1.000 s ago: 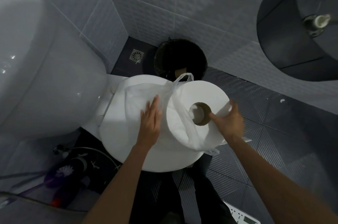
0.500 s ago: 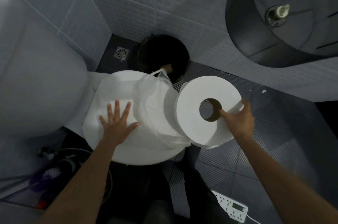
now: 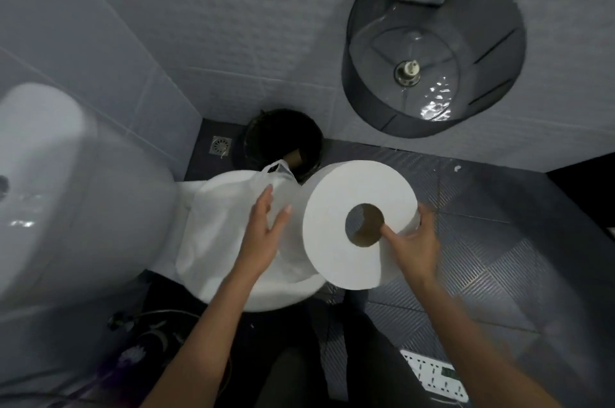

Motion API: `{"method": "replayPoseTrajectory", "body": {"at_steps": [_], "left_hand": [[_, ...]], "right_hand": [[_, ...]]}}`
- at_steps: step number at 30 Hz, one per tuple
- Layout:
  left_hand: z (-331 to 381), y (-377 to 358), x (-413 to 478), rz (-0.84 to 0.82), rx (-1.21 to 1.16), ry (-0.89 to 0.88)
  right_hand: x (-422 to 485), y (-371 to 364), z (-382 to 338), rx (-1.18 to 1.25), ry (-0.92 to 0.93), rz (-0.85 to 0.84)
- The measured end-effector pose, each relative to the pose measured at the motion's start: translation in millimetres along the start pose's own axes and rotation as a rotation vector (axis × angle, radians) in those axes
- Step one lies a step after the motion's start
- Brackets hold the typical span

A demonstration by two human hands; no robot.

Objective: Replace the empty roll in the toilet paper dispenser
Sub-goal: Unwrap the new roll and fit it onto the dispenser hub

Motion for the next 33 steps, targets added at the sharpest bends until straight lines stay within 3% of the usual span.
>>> {"method": "replayPoseTrajectory", "body": {"at_steps": [2,8,14,20,28,33], "left_hand": [[22.8,-12.3,-16.2,-0.071,-0.135,0.076],[111.5,12.8,-49.3,0.008,-0.133,-0.075],[210.6,41.2,-48.6,0.020,-0.085,-0.326],[300.9,45.8,-29.4,-0.003,-0.206,-0.548],[391.8,51.1,2.7,0.260,-0.179,-0.670],[432.6,47.2,29.0,0.310,-0.273,-0.677]], "right_hand": [[-21.9,10.4,-11.5,0.094,0.022,-0.009],[-82.8,51.3,-52.9,0.378,0.073,0.054],[-124.1,104.4,-125.7,0.640,0.207,0.132],[-133.4,150.1,-197.3,0.801,0.321,0.214],[-123.7,191.6,-257.8,0.972,0.346,0.308],[-101.6,210.2,-289.2,1.005,0.347,0.308]]}}
Point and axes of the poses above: each hand's wrist, its own x-axis towards the middle knuckle, its own y-axis out of the back of the hand, z = x × y, the point moved 7 cm from there along x, towards the middle knuckle, and after that the axes turned 12 degrees about -y, right-handed, at the moved point
